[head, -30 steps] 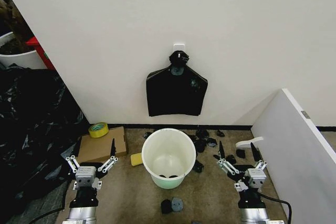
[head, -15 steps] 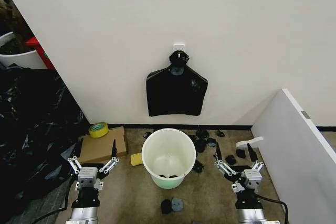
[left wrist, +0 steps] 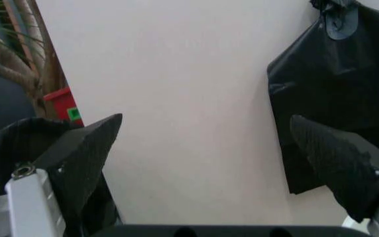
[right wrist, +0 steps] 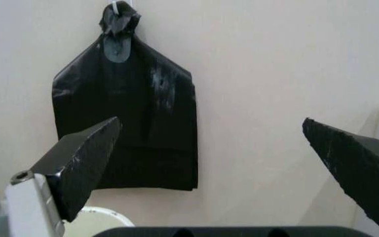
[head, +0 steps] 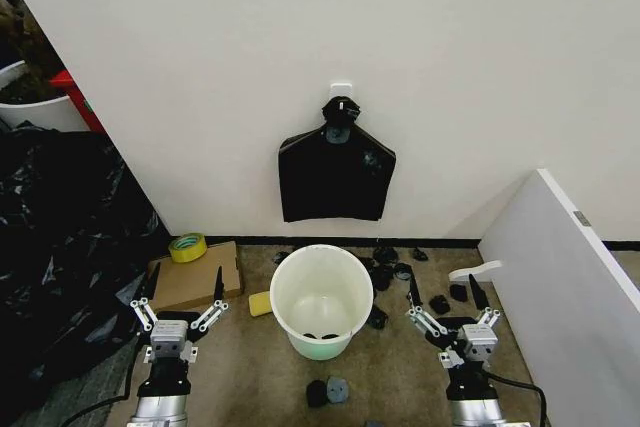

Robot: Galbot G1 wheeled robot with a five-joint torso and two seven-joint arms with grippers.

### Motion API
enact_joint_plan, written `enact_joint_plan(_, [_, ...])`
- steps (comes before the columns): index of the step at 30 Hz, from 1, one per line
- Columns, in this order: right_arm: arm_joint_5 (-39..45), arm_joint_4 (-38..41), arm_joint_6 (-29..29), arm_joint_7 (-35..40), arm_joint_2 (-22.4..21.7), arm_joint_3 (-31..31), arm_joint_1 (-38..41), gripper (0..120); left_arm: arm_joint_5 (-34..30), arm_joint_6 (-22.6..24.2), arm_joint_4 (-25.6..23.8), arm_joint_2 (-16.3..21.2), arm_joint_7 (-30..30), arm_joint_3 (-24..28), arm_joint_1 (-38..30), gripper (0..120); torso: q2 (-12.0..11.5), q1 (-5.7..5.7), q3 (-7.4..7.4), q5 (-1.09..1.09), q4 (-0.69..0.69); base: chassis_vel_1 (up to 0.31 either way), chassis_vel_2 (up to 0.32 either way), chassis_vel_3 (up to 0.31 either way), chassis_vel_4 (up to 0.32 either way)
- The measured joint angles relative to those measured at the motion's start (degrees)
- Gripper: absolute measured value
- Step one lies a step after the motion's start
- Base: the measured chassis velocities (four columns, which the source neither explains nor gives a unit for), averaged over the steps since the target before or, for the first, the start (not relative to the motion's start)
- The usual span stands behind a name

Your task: Place the garbage bag over the trash bin.

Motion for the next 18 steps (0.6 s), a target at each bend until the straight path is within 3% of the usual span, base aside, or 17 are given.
enact_joint_plan(18, [-0.1,-0.2,0.5,-0.3,0.0,-0.3,-0.1,100,-1.2,0.4,-0.3,-0.2,0.0,0.3,-0.3,100,0.0,0.00,0.00,0.00,0.00,0.000,0.000,0.000,0.000])
